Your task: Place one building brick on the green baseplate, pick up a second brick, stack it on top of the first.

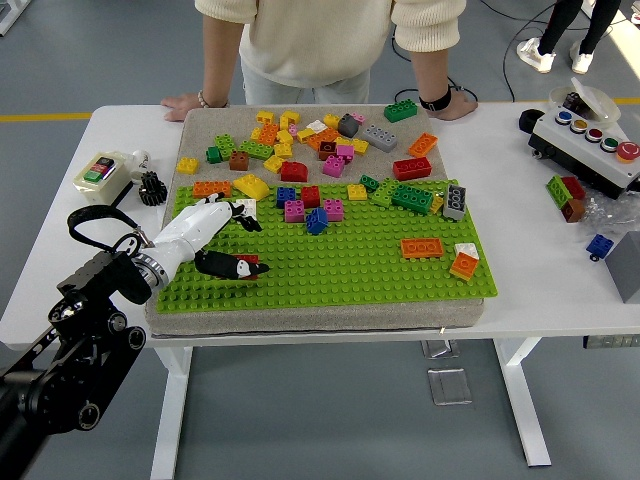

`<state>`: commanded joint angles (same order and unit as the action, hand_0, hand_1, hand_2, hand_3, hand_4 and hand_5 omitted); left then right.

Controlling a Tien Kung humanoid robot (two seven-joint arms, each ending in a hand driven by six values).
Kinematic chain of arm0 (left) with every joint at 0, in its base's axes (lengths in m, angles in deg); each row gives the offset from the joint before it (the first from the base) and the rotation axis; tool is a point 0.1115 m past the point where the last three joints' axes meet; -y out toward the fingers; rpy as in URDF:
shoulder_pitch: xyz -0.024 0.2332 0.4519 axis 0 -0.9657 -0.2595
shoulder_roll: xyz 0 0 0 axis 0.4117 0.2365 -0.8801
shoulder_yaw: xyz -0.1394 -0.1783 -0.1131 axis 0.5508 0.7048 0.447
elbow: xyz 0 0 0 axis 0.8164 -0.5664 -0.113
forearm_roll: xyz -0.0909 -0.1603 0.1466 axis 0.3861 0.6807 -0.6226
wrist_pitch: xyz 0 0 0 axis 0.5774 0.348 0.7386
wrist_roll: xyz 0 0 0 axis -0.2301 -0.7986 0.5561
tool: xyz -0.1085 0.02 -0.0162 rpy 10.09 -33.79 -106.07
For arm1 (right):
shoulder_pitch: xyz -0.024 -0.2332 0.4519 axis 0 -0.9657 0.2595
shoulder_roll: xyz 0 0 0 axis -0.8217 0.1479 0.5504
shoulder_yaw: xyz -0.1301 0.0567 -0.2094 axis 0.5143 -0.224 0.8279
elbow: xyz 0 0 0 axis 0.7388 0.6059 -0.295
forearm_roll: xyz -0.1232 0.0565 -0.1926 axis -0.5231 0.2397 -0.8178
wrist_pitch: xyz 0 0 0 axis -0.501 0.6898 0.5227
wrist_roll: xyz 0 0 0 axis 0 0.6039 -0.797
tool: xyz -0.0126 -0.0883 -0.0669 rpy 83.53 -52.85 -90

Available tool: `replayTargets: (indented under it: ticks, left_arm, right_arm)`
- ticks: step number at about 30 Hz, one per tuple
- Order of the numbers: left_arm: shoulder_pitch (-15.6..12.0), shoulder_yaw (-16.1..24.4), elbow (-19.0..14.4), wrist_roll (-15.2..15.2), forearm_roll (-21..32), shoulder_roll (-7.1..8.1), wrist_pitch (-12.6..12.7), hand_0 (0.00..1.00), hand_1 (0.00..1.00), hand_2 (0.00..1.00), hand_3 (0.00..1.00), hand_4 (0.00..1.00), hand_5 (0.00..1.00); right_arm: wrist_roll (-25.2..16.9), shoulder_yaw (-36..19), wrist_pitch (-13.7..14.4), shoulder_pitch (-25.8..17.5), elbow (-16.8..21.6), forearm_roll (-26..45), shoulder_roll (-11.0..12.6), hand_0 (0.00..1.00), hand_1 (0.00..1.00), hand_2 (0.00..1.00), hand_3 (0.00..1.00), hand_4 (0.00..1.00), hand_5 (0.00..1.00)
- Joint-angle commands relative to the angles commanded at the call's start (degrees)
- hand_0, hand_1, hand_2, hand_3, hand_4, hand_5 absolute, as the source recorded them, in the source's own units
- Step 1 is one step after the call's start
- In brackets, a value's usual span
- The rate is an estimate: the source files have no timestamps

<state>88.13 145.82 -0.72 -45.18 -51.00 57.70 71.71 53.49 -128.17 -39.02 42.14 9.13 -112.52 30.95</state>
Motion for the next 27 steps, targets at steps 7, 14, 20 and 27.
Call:
replayTargets:
  ticks: [7,14,20,27]
  left_arm:
    - [1.3,-0.3,2.3,-0.6,0.0,-0.42,1.6,0.998,0.795,0.726,0.68,0.998,0.442]
    - [2.4,-1.4,5.8,-1.2,0.0,-1.24,3.6,0.998,0.798,0.728,0.701,0.998,0.462]
    - [2.0,-0.7,5.1,-1.8,0.0,-0.98,3.8,0.998,0.794,0.726,0.706,0.998,0.467]
    - [0.8,-1.6,2.0,-3.0,0.0,0.09,1.6,0.998,0.802,0.735,0.628,0.998,0.558]
  right_arm:
    - [0.0,0.0,-0.1,0.0,0.0,0.0,0.0,0.74,0.668,0.717,0.595,0.918,0.493]
    - [0.1,0.4,0.1,0.1,0.0,0.1,-0.1,0.74,0.668,0.716,0.594,0.918,0.494]
    - [0.4,0.4,-0.1,0.0,0.0,0.0,-0.1,0.74,0.667,0.717,0.596,0.918,0.494]
    - [0.3,0.4,-0.1,0.2,0.0,-0.2,-0.1,0.74,0.667,0.716,0.595,0.918,0.495]
